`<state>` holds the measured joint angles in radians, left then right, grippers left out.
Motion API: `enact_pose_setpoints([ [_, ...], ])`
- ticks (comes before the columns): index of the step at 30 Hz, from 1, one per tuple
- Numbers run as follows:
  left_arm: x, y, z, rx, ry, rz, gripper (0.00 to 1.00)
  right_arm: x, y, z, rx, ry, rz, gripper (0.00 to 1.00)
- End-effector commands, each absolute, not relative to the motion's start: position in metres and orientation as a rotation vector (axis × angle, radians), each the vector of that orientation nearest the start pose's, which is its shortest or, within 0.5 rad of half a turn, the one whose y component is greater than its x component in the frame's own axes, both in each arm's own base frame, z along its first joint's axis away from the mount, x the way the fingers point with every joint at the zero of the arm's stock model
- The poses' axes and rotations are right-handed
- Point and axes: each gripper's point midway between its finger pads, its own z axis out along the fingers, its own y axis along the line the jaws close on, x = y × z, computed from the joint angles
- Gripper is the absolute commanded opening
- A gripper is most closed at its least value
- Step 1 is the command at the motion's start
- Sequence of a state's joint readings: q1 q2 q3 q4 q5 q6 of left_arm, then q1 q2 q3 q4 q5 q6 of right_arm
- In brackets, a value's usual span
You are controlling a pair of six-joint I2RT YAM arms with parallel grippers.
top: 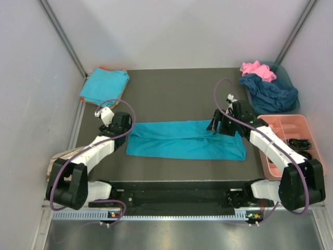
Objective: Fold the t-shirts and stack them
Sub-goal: Fold the tshirt
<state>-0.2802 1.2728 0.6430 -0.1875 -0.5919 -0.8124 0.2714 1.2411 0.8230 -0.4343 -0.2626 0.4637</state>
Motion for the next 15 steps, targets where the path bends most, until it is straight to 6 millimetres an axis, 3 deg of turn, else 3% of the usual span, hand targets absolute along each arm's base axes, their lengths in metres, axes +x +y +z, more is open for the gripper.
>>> enact_pose_setpoints([
  [1, 0.329, -0.017, 0.092, -0.83, 2.009, 0.098, 0.75, 0.343, 0.156, 0.138, 0.109, 2.297, 0.632, 0.71],
  [3, 0.329, -0.016, 0.093, -0.831, 2.008, 0.104, 0.75, 0.355, 0.157, 0.118, 0.119, 2.342, 0.606, 0.71],
  [7, 0.328, -0.015, 0.095, -0.83, 2.006, 0.11, 0.75, 0.369, 0.16, 0.097, 0.104, 2.395, 0.58, 0.71],
  [11, 0.325, -0.012, 0.095, -0.832, 2.0, 0.124, 0.75, 0.36, 0.161, 0.081, 0.106, 2.446, 0.594, 0.71],
  [15, 0.325, -0.013, 0.091, -0.831, 2.008, 0.119, 0.75, 0.335, 0.156, 0.063, 0.123, 2.516, 0.581, 0.71],
])
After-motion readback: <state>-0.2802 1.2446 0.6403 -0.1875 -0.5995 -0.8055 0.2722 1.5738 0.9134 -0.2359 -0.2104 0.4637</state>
